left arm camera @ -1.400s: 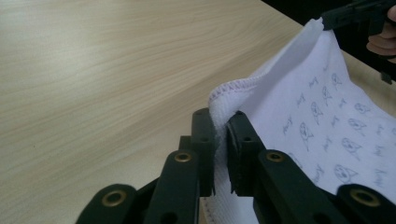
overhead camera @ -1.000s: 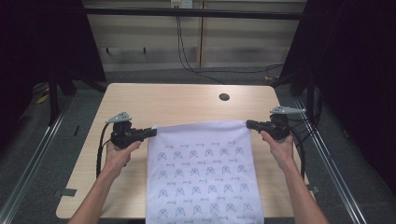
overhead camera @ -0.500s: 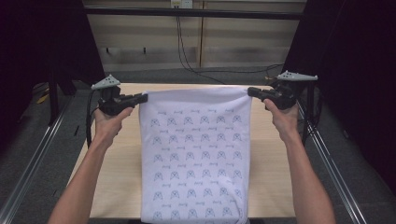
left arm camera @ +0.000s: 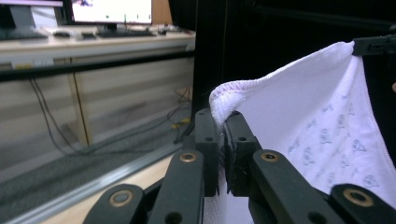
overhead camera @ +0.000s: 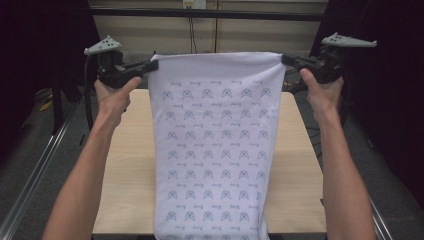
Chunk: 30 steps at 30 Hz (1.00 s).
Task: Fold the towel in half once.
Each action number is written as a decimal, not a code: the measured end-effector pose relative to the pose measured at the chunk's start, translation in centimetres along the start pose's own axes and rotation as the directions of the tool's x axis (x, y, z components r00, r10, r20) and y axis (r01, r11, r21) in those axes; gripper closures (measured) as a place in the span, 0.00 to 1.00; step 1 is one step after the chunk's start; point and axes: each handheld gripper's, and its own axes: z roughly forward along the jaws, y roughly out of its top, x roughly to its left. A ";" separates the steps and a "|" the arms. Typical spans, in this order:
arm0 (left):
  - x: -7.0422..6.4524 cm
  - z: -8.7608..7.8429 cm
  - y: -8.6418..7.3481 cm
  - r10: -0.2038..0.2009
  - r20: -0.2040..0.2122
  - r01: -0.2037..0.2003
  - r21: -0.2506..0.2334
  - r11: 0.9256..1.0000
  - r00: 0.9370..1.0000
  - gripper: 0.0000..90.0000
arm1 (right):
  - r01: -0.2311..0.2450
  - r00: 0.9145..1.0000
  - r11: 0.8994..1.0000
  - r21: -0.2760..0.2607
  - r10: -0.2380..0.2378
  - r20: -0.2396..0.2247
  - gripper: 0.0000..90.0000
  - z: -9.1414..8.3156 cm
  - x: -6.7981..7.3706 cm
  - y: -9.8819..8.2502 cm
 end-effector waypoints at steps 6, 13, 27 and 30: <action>-1.2 0.3 -2.0 0.017 0.043 -0.018 0.033 0.999 0.999 0.96 | -0.004 1.000 1.000 -0.007 0.004 0.009 0.98 -1.8 -0.2 -0.6; -1.5 1.1 -10.2 -0.013 0.089 -0.004 0.192 0.981 0.996 0.95 | -0.049 0.998 0.989 0.143 0.054 -0.032 0.98 -1.0 -0.4 -9.4; -5.7 -3.0 -20.2 -0.095 0.214 0.020 0.326 0.945 0.972 0.94 | -0.065 0.974 0.948 0.311 0.128 -0.188 0.98 -3.7 5.2 -20.3; -6.9 -4.3 -21.8 -0.119 0.240 0.025 0.361 0.932 0.963 0.93 | -0.046 0.967 0.933 0.357 0.131 -0.219 0.98 -4.9 7.0 -21.8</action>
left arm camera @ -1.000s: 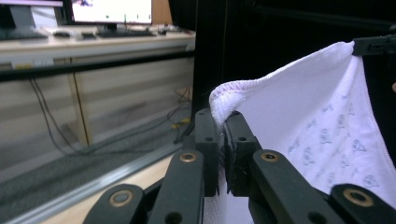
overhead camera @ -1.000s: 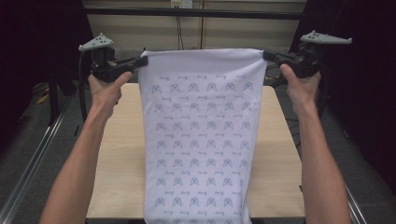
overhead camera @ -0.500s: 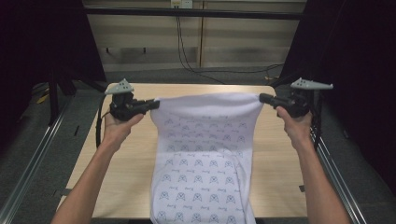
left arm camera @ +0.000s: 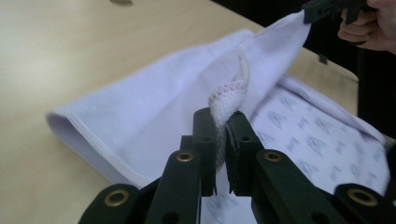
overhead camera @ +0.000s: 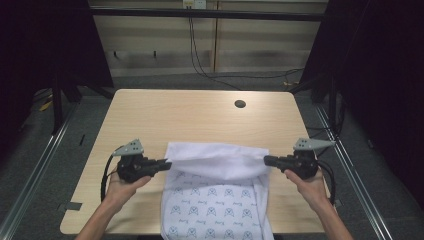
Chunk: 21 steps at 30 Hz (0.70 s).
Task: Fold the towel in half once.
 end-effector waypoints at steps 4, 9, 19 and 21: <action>-1.5 0.0 -1.7 0.012 0.029 -0.014 0.069 0.998 1.000 0.93 | -0.009 0.999 0.999 0.043 0.010 -0.035 0.98 0.0 1.6 -1.9; -2.3 1.7 -5.0 -0.021 0.038 0.013 0.206 0.978 0.999 0.92 | -0.001 0.998 0.985 0.173 0.011 -0.056 0.98 1.7 3.0 -4.7; -2.0 3.1 -6.1 -0.009 0.005 0.007 0.267 0.964 1.000 0.95 | -0.033 0.999 0.955 0.294 0.033 0.005 0.98 3.0 2.3 -6.5; -1.8 3.1 -6.0 0.012 -0.026 -0.004 0.266 0.964 1.000 0.95 | -0.037 0.999 0.954 0.299 0.035 0.011 0.98 3.1 2.2 -6.5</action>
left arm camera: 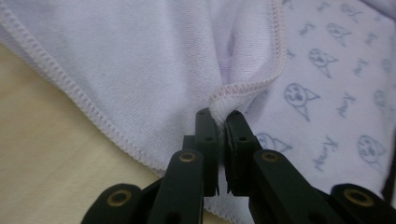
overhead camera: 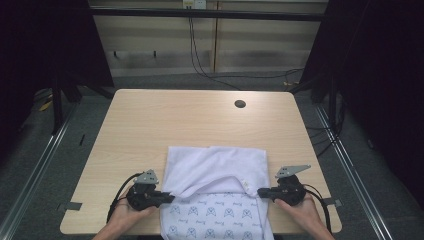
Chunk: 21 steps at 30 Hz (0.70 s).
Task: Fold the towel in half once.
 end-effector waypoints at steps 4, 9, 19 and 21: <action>1.0 0.2 0.6 -0.002 -0.041 0.002 -0.008 1.000 0.999 0.96 | -0.006 1.000 1.000 0.006 0.006 0.030 0.98 0.2 -0.8 0.1; 2.8 0.5 1.3 -0.032 -0.084 0.029 -0.031 0.999 0.996 0.96 | -0.018 0.998 1.000 -0.014 0.019 0.061 0.98 0.6 -2.3 0.9; 6.7 1.0 3.0 -0.097 -0.145 0.090 -0.059 0.994 0.985 0.96 | -0.027 0.992 0.999 -0.031 0.031 0.122 0.98 1.5 -4.8 2.9; 7.2 1.3 3.3 -0.102 -0.158 0.091 -0.071 0.993 0.982 0.96 | -0.028 0.992 0.999 -0.031 0.031 0.125 0.98 1.8 -5.2 3.4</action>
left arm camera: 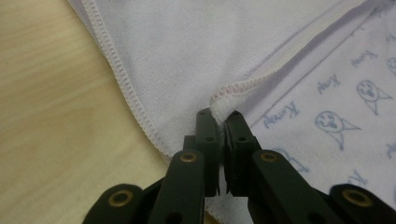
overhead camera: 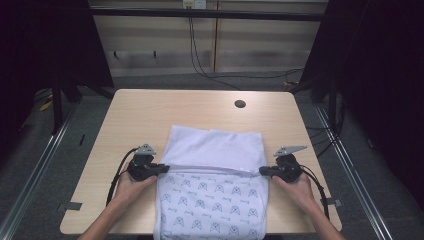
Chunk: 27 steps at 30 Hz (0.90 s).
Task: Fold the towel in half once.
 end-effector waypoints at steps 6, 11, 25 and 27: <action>1.4 0.7 1.0 -0.007 -0.008 0.007 -0.004 1.000 1.000 0.96 | 0.008 0.999 1.000 0.001 -0.008 0.039 0.98 1.2 -1.0 1.6; 2.6 1.3 1.9 -0.023 -0.034 0.022 -0.009 1.000 0.999 0.96 | 0.003 0.998 1.000 -0.007 -0.003 0.060 0.98 2.3 -2.2 3.1; 5.8 3.5 4.5 -0.059 -0.085 0.055 -0.041 0.998 0.995 0.96 | -0.042 0.992 0.998 -0.043 0.046 0.114 0.98 4.8 -5.1 6.3; 6.1 3.7 4.7 -0.072 -0.088 0.067 -0.054 0.996 0.994 0.96 | -0.050 0.991 0.998 -0.042 0.054 0.122 0.98 5.0 -5.4 6.7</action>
